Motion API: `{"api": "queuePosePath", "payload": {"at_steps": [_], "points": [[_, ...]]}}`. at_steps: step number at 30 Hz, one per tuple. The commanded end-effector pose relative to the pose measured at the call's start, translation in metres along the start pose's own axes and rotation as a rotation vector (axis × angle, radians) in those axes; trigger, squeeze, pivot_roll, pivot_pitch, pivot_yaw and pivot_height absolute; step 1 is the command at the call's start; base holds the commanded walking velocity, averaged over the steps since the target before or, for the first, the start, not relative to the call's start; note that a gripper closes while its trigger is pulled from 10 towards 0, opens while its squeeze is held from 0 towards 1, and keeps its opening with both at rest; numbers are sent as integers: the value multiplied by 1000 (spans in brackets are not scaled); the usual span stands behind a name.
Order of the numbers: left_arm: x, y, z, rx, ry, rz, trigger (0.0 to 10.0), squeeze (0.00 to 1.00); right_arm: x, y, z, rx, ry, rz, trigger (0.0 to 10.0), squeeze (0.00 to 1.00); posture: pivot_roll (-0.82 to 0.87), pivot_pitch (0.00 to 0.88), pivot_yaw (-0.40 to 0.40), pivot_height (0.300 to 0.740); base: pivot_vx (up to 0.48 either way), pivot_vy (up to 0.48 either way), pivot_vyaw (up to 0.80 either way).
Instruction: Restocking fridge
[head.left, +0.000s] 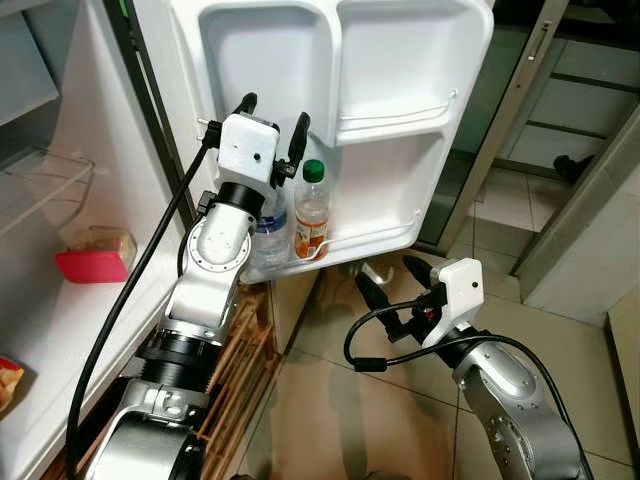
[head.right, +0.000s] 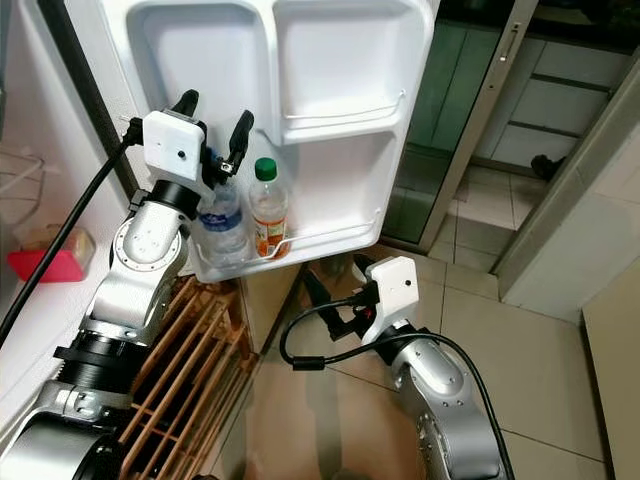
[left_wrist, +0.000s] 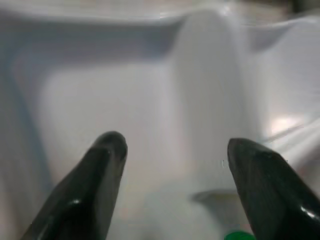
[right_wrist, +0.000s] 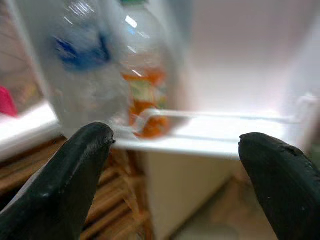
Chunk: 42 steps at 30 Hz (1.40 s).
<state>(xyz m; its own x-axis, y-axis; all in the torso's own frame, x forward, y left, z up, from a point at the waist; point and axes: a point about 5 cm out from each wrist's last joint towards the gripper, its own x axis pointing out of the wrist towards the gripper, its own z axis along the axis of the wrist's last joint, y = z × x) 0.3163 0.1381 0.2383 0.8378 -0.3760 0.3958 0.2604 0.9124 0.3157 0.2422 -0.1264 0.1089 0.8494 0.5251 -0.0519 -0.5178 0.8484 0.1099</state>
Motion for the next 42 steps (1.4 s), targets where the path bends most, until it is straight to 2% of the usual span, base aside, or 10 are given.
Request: {"api": "queuePosePath", "payload": {"at_steps": [1,4,8,9,16,22,25,29,32,42], "points": [[-24,14,24,6,-44,-62,10000,0,-1,-8,-4,-1,15,-12,10000,235,-105,0,-42,740,0,0,0],[-52,-5,8,-4,51,-171,10000,0,-3,-13,-10,-14,31,-29,10000,235,-92,0,-45,740,0,0,0],[-78,-26,3,-111,120,-293,10000,0,-5,-20,-14,-5,41,-59,10000,239,-83,0,-45,740,0,0,0],[-82,-28,2,-172,133,-291,10000,0,-5,-20,-16,-3,42,-64,10000,243,-82,0,-45,740,0,0,0],[-95,-21,1,-274,152,-227,10000,0,-8,-23,-21,-3,43,-100,10000,239,-92,0,-31,740,0,0,0],[-130,-12,-39,-362,292,6,10000,0,-18,-34,-26,-10,39,-174,10000,235,-104,0,-29,740,0,-268,0],[-137,-9,-50,-415,320,90,10000,0,-19,-33,-26,-16,39,-171,10000,239,-113,0,-31,740,0,-424,0],[-143,-17,-56,-472,324,83,10000,0,-19,-32,-26,-20,36,-156,10000,239,-119,0,-34,740,0,-474,0],[-152,-27,-57,-471,324,59,10000,0,-18,-31,-27,-19,37,-139,10000,235,-115,0,-36,740,0,-480,0],[-157,-34,-60,-413,338,6,10000,0,-22,-29,-36,4,72,-111,10000,239,-114,0,-33,740,0,-470,0]]}}
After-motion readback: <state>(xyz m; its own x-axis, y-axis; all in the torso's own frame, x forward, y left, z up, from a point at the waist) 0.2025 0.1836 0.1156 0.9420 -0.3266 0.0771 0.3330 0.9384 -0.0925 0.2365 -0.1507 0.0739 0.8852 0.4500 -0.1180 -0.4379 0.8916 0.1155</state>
